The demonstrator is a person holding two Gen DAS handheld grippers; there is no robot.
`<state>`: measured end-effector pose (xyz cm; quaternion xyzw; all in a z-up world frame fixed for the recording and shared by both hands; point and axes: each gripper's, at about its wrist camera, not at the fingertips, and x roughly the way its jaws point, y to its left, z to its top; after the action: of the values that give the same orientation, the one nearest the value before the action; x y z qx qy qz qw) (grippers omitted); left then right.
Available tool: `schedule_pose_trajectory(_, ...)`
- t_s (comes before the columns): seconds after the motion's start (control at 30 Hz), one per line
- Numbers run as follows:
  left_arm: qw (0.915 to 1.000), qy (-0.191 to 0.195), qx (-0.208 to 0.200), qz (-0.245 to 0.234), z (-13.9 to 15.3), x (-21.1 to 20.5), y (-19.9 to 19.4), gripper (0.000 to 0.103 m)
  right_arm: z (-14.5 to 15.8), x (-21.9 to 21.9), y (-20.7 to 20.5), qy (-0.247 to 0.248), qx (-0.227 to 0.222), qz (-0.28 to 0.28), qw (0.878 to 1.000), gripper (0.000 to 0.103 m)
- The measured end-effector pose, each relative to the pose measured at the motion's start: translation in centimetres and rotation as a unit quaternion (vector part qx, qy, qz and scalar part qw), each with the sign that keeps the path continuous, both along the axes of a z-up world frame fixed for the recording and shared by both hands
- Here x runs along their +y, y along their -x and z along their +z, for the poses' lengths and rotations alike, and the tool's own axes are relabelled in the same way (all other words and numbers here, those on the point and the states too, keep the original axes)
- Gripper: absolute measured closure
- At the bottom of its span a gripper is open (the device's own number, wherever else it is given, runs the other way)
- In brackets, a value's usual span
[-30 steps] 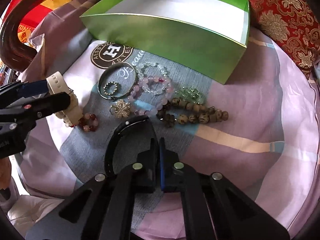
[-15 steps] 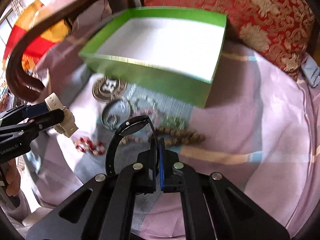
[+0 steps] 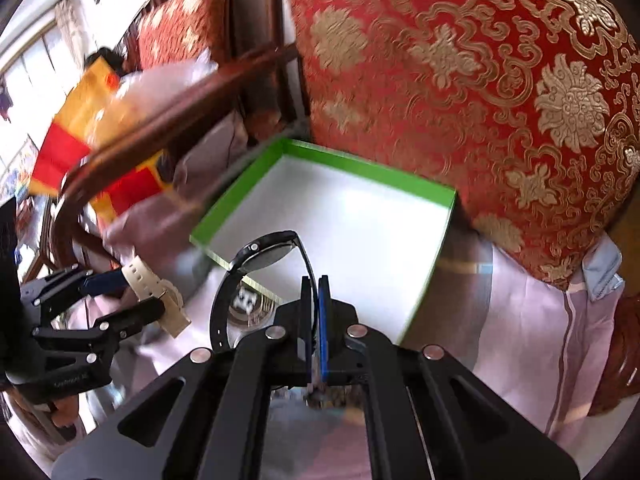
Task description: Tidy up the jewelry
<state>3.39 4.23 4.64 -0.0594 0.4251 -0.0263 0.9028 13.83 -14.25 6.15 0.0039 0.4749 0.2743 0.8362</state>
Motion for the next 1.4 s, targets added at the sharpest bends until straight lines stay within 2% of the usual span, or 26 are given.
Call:
schedule_pose_trajectory(0.1, 1.0000, -0.003, -0.006, -0.002, 0.6, 0.3, -1.3, 0.048, -1.1, -0.9, -0.9, -0.036, 0.023, -0.006, 0.999, 0.100)
schedule_pose_trajectory(0.27, 0.9997, 0.017, -0.013, -0.008, 1.1, 0.8, -4.2, 0.048, -2.9, -1.1, -2.5, -0.044, 0.039, -0.021, 0.998, 0.100)
schedule_pose_trajectory(0.33, 0.9996, 0.024, -0.010, -0.006, 0.7, 0.8, -5.5, 0.047, -3.7, -1.2, -3.2, -0.055, 0.039, -0.030, 0.997, 0.100)
schedule_pose_trajectory(0.47, 0.9994, 0.033, 0.008, -0.002, -1.3, 0.6, -8.8, 0.047, -6.4, -1.0, -4.5, -0.040, 0.045, -0.063, 0.996, 0.100)
schedule_pose_trajectory(0.53, 0.9991, 0.037, 0.019, -0.007, -2.8, 0.3, -10.5, 0.046, -7.7, -1.1, -5.1, -0.036, 0.054, -0.087, 0.994, 0.096)
schedule_pose_trajectory(0.6, 0.9986, 0.034, 0.039, -0.013, -4.5, -0.2, -11.8, 0.045, -8.8, -1.3, -5.4, -0.026, 0.062, -0.100, 0.993, 0.087)
schedule_pose_trajectory(0.67, 0.9979, 0.030, 0.056, -0.014, -5.7, -0.5, -12.3, 0.045, -8.7, -1.6, -5.3, -0.033, 0.073, -0.099, 0.992, 0.071)
schedule_pose_trajectory(0.7, 0.9976, 0.033, 0.058, -0.016, -6.0, -0.6, -12.3, 0.045, -8.3, -1.7, -5.1, -0.039, 0.070, -0.098, 0.992, 0.063)
schedule_pose_trajectory(0.73, 0.9977, 0.036, 0.056, -0.016, -6.0, -0.5, -12.1, 0.043, -7.7, -1.9, -4.8, -0.041, 0.065, -0.096, 0.992, 0.060)
schedule_pose_trajectory(0.83, 0.9984, 0.045, 0.029, -0.017, -4.9, -0.2, -10.4, 0.034, -5.8, -2.3, -3.7, -0.047, 0.055, -0.075, 0.995, 0.060)
schedule_pose_trajectory(0.9, 0.9985, 0.049, 0.018, -0.018, -4.1, 0.2, -8.8, 0.034, -4.4, -2.3, -2.7, -0.063, 0.064, -0.041, 0.995, 0.060)
schedule_pose_trajectory(0.97, 0.9980, 0.053, 0.024, -0.025, -4.1, 0.4, -7.3, 0.034, -3.6, -1.8, -1.1, -0.054, 0.066, -0.002, 0.996, 0.060)
schedule_pose_trajectory(1.07, 0.9977, 0.035, 0.044, -0.036, -5.6, 0.2, -4.5, 0.035, -3.7, -1.3, 1.1, -0.026, 0.058, 0.037, 0.997, 0.060)
schedule_pose_trajectory(1.17, 0.9966, 0.024, 0.067, -0.041, -7.5, -0.2, -2.9, 0.035, -5.6, -1.7, 3.1, -0.009, 0.069, 0.066, 0.995, 0.060)
schedule_pose_trajectory(1.23, 0.9948, 0.014, 0.091, -0.046, -9.3, -0.7, -2.6, 0.036, -8.0, -2.1, 3.8, 0.010, 0.088, 0.076, 0.993, 0.060)
schedule_pose_trajectory(1.4, 0.9887, -0.008, 0.142, -0.049, -12.8, -2.2, -3.5, 0.057, -13.1, -2.5, 3.7, 0.060, 0.141, 0.057, 0.987, 0.063)
